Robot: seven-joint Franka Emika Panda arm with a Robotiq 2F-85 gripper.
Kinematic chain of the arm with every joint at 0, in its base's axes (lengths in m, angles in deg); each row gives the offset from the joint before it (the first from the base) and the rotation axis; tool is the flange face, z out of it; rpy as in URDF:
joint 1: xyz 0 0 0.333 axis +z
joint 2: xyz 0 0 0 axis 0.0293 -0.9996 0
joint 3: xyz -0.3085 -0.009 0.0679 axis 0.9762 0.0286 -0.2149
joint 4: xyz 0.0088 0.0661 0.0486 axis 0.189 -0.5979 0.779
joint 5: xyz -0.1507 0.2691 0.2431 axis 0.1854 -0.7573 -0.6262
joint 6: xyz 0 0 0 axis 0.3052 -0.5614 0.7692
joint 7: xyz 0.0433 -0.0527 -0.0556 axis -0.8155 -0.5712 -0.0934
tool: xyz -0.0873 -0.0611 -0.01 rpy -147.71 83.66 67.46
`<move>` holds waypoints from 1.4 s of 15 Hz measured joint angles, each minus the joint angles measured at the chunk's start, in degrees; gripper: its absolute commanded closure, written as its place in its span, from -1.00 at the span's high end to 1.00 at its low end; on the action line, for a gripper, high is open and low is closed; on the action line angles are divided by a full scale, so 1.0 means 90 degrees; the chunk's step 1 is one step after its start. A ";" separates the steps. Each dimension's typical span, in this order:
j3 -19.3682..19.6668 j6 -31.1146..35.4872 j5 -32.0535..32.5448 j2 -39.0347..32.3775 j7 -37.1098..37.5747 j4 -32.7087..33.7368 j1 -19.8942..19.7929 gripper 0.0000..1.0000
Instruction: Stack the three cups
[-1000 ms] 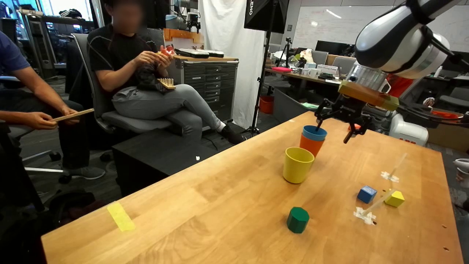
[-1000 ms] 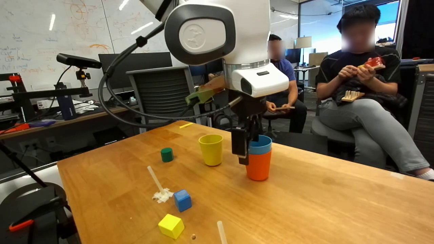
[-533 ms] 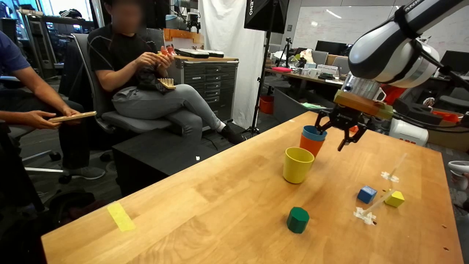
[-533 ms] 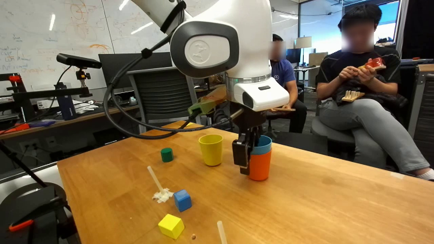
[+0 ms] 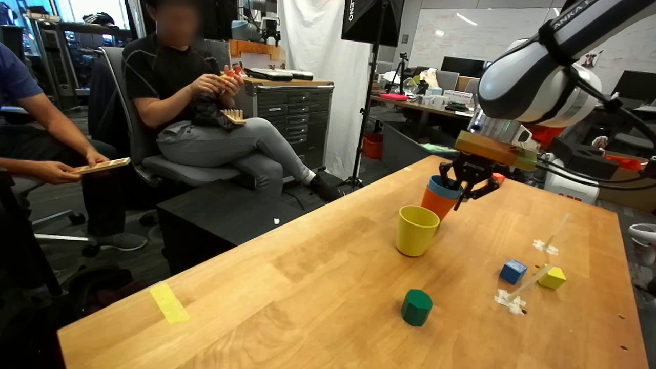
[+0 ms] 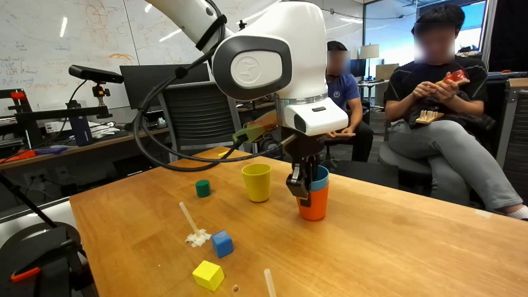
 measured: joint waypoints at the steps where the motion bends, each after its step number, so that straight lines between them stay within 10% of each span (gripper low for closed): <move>1: 0.0001 0.0040 0.0014 0.0001 0.0046 0.0018 0.0027 -0.97; 11: 0.0022 0.0098 0.0211 0.0130 0.0243 -0.0036 0.0132 -0.96; 21: -0.0058 0.0089 0.0210 0.1865 -0.0118 -0.1226 0.0123 -0.96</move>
